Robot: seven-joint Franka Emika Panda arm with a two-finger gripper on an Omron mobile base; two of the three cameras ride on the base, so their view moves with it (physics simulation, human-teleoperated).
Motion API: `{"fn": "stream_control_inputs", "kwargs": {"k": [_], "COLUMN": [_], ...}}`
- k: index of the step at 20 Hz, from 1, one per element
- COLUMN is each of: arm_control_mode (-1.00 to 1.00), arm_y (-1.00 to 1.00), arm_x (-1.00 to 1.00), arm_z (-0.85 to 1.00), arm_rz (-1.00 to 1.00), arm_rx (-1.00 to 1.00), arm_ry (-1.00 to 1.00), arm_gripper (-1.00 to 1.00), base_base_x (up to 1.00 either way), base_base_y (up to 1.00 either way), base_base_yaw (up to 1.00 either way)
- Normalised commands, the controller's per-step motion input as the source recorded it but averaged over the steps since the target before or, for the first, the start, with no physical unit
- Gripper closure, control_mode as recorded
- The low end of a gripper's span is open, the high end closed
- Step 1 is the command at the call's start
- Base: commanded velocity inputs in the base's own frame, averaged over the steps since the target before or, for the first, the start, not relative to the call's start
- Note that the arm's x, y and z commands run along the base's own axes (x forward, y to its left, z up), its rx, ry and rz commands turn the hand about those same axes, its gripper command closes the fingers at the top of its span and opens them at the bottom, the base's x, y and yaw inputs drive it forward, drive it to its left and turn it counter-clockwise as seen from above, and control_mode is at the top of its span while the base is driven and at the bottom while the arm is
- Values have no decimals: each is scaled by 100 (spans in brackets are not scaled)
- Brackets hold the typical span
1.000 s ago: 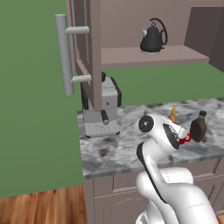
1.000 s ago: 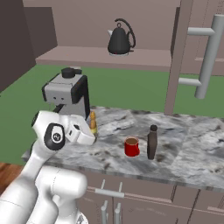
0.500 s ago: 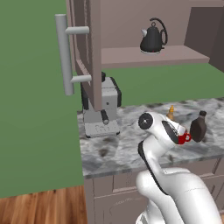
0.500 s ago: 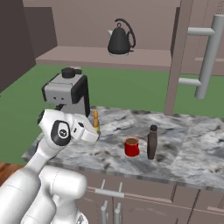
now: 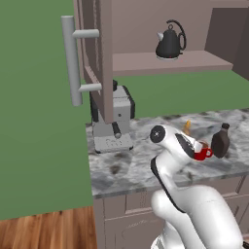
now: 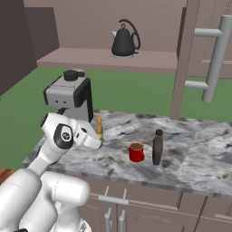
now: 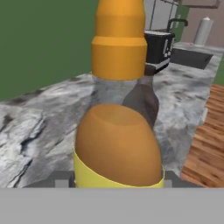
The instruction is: Pick the syrup bottle and honey bottle from the cabinet and place them next to the mug.
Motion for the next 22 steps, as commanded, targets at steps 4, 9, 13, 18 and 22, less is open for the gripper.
{"fn": "stream_control_inputs", "kwargs": {"k": [4,9,13,18,22], "arm_control_mode": [-100,-100,-100,-100,-100], "arm_y": [-8,-3,0,0,-8], "arm_x": [0,-20,-43,-42,-39], "arm_z": [-41,-16,0,-2,-3], "arm_rz": [0,0,0,0,0], "arm_rx": [0,0,0,0,0], "arm_ry": [0,-6,-13,-13,-10], "arm_gripper": [100,100,100,100,100], "base_base_x": [0,0,0,0,0], "base_base_y": [0,0,0,0,0], "base_base_yaw": [0,0,0,0,0]}}
